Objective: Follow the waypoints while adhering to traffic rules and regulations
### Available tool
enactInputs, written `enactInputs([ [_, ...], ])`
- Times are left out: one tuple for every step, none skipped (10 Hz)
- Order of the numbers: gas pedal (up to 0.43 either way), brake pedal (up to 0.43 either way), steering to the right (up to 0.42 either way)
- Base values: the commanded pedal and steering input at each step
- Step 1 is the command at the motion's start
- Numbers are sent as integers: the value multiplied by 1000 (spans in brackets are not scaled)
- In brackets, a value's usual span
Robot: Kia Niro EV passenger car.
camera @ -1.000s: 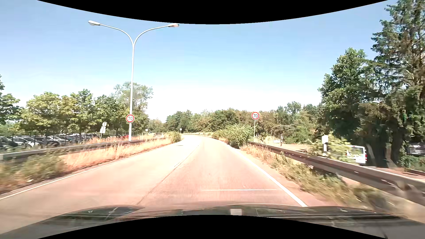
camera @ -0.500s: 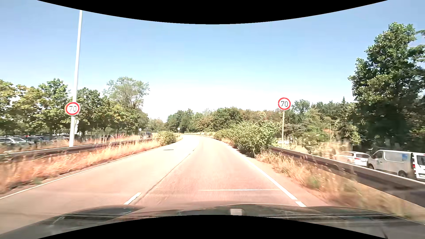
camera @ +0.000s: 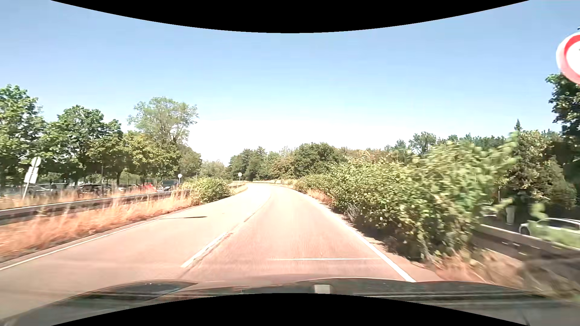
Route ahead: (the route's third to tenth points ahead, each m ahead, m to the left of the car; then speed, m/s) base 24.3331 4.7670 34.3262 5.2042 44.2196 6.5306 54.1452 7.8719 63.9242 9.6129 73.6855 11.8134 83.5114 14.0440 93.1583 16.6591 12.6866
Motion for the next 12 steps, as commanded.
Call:
enactInputs([
  [118,0,-10],
  [130,0,-10],
  [157,0,-10],
  [169,0,-10],
  [177,0,-10],
  [189,0,-11],
  [189,0,-10],
  [189,0,-10],
  [189,0,-11],
  [189,0,-11],
  [189,0,-12],
  [189,0,-13],
])
